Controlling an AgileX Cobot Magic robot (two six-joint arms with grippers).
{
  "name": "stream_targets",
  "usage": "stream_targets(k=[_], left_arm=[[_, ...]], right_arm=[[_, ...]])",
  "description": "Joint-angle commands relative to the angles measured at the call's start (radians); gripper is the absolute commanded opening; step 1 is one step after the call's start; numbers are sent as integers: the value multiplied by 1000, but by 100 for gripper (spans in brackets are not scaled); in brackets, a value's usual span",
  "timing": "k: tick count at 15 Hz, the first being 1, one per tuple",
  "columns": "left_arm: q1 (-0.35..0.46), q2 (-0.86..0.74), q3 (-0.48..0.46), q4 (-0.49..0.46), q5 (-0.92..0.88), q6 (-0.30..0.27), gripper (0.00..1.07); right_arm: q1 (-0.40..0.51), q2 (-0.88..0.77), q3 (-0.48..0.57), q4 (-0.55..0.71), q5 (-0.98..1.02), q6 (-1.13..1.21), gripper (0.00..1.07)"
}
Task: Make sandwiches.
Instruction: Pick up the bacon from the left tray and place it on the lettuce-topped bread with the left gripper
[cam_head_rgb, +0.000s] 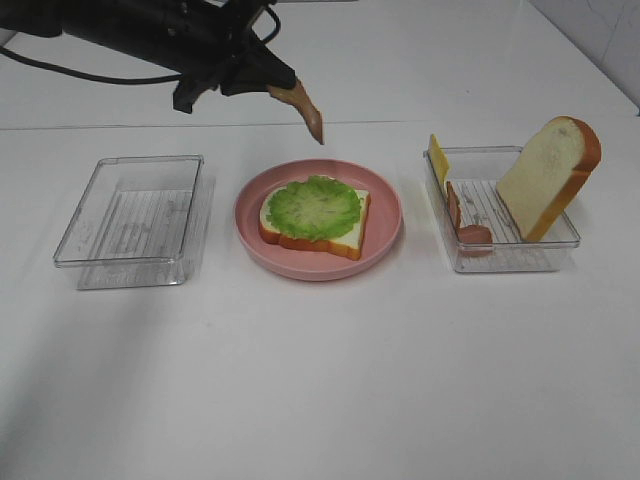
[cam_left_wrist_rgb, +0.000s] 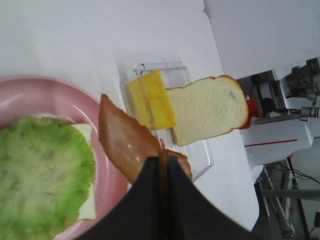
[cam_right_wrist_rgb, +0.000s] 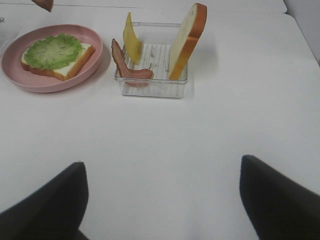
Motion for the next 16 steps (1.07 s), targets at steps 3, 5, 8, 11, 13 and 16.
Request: stream_targets(k=[3,5,8,11,13,16], left_arm=[[-60,68,-6,-101,-10,32,0],[-67,87,-6,-126,-7,32,0],[-80,120,-7,-155,-3,34,0],[-86,137,-7,-167,6,89,0],[-86,154,-7,-210,15,89,0],[-86,175,-9,-268,31,93,0]], right_arm=[[-6,-12,3,-4,-9,-5,78],[-6,-12,3,-4,-9,-5,78],[-6,-12,3,-1,-9,-5,78],[-6,-12,3,-1,-9,-5,78],[-6,-12,3,-1,-9,-5,78],[-6,-12,3,-1,-9,-5,78]])
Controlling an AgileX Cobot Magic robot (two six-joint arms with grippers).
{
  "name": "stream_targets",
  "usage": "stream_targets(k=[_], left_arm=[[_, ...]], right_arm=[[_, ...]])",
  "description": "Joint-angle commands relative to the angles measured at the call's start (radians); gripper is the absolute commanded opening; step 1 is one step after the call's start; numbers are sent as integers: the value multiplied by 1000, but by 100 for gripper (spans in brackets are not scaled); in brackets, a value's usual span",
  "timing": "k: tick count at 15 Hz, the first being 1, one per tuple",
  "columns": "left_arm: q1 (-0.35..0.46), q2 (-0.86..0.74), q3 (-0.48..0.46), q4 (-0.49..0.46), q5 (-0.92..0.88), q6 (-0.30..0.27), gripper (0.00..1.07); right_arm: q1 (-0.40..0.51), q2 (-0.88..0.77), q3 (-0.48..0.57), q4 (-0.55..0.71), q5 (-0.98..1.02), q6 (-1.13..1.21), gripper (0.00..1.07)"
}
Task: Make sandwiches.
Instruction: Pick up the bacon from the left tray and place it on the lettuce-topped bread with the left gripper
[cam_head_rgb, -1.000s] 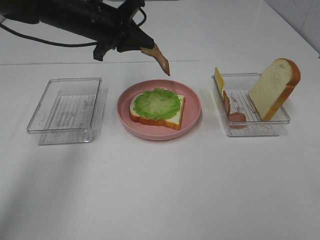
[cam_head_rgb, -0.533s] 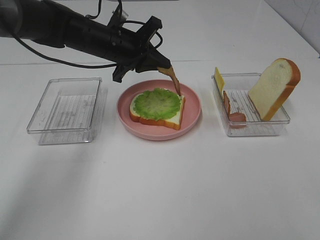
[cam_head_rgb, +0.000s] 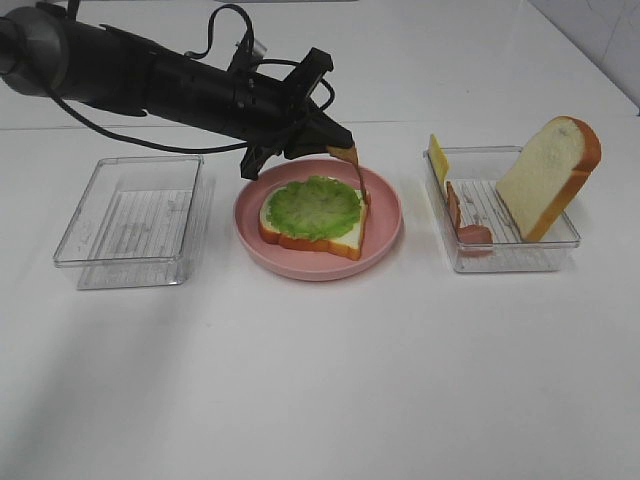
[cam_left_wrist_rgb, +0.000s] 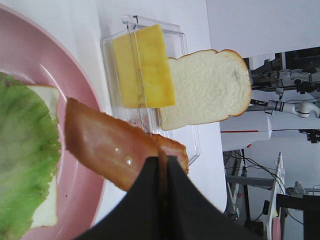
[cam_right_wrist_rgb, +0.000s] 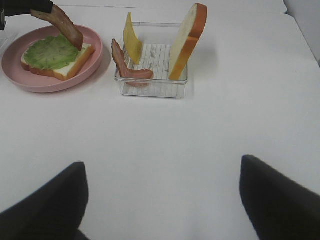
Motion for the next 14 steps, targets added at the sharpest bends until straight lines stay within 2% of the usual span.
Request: stream_targets(k=[1,4,8,9,10,11,12,14], left_arm=[[-5,16,-10,-25,25,20,0],[5,30,-10,25,28,28,0],[60,16,-11,99,60,23,0],[74,16,-11,122,71,6,0],[94,16,-11,196,73,-52,0],[100,16,-11,238,71,-86,0],[100,16,-11,238,71,-86,0],[105,16,-11,302,61,-112,3]], right_arm=[[-6,-12,3,-1,-9,-5,78],[-6,-12,3,-1,-9,-5,78],[-6,-12,3,1,-9,-5,78],[-6,-12,3,0,-9,-5,78],[-6,-12,3,1,-9,-5,78],[-6,-12,3,1,-9,-5,78],[-6,-12,3,1,-9,-5,78],[-6,-12,3,2,-9,-5,78]])
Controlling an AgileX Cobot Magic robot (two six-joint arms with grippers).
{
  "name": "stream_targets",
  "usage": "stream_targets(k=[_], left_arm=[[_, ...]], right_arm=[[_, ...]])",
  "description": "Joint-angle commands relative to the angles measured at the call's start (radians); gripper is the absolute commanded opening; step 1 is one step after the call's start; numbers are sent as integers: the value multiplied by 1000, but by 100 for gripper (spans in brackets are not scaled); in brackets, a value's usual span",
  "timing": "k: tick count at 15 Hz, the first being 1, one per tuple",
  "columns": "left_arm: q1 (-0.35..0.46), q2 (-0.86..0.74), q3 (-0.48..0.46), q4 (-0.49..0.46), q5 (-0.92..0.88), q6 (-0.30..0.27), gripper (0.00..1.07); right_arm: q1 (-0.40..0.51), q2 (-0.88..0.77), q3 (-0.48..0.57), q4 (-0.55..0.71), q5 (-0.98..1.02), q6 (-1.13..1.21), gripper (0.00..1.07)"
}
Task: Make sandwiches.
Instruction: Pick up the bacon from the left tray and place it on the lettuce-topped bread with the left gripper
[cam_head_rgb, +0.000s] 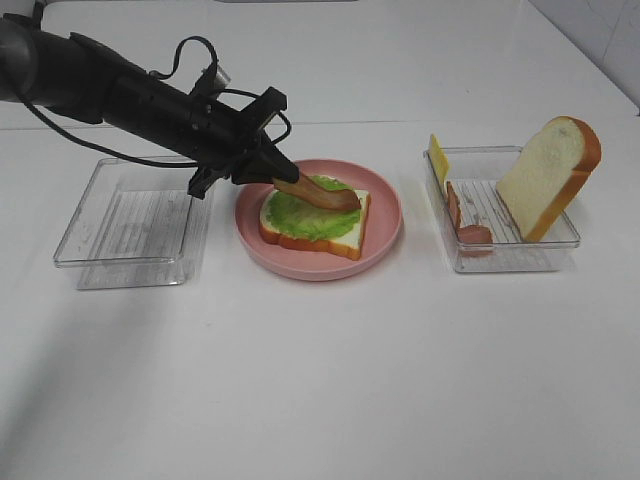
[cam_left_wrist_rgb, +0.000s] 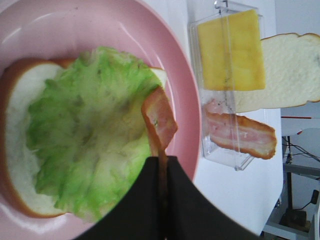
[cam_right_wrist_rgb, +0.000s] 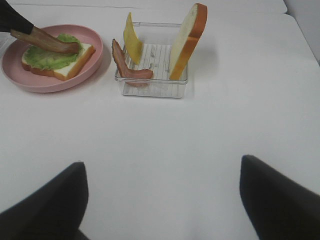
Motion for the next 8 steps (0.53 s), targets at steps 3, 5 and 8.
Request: stream_targets(k=[3,5,8], left_arm=[[7,-12,-16,54,-4,-15,49],[7,-12,-50,56,4,-13,84],[7,-58,-102,137,7,12,89]], right_arm=[[-6,-12,3,2,-9,-5,78],[-6,-12,3,2,-9,-5,78],[-6,-12,3,2,-9,-5,78]])
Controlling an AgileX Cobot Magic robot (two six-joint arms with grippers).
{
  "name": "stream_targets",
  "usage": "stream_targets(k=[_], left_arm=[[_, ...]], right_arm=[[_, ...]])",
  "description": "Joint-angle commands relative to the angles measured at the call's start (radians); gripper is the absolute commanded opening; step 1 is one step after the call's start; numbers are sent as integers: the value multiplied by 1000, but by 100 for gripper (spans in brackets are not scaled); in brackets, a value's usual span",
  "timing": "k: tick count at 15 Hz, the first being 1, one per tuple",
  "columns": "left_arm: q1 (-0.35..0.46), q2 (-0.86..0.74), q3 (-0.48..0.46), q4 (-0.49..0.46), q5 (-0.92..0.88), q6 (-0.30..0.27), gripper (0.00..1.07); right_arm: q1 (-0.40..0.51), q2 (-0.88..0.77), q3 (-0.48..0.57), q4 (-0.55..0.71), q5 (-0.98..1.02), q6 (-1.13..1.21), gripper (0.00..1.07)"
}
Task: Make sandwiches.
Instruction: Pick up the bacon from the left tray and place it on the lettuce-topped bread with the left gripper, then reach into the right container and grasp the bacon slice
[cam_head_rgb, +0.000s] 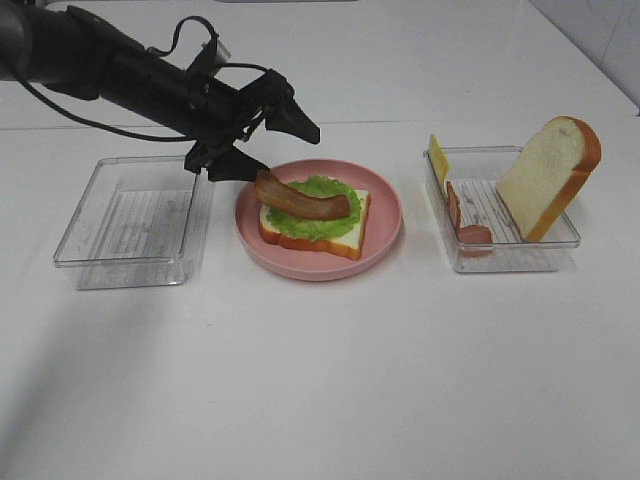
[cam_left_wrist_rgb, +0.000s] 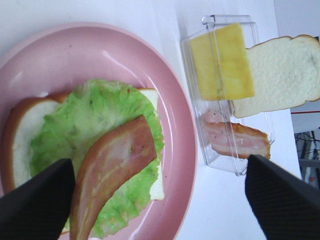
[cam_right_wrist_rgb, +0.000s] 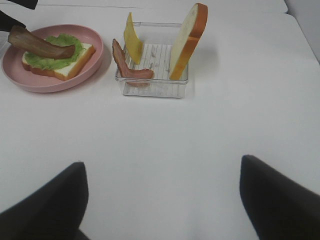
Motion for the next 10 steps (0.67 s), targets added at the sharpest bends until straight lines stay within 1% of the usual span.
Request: stream_targets(k=[1,2,4,5,9,10], left_arm=[[4,-64,-41,118,4,17,89],[4,-113,-51,219,-4,15,89],[4,-163,-51,303,-3,3,89],[4,-226,-51,387,16,-73,89],[4,-398,-51,639,144,-309,89],[4,-444,-50,700,189,-358,89]], right_arm=[[-6,-12,3,1,-9,-5,78],[-6,-12,3,1,-9,-5,78],[-6,-12,3,1,-9,-5,78],[-6,-12,3,1,-9,-5,78],[-6,-12,3,1,-9,-5,78],[-6,-12,3,1,-9,-5,78]])
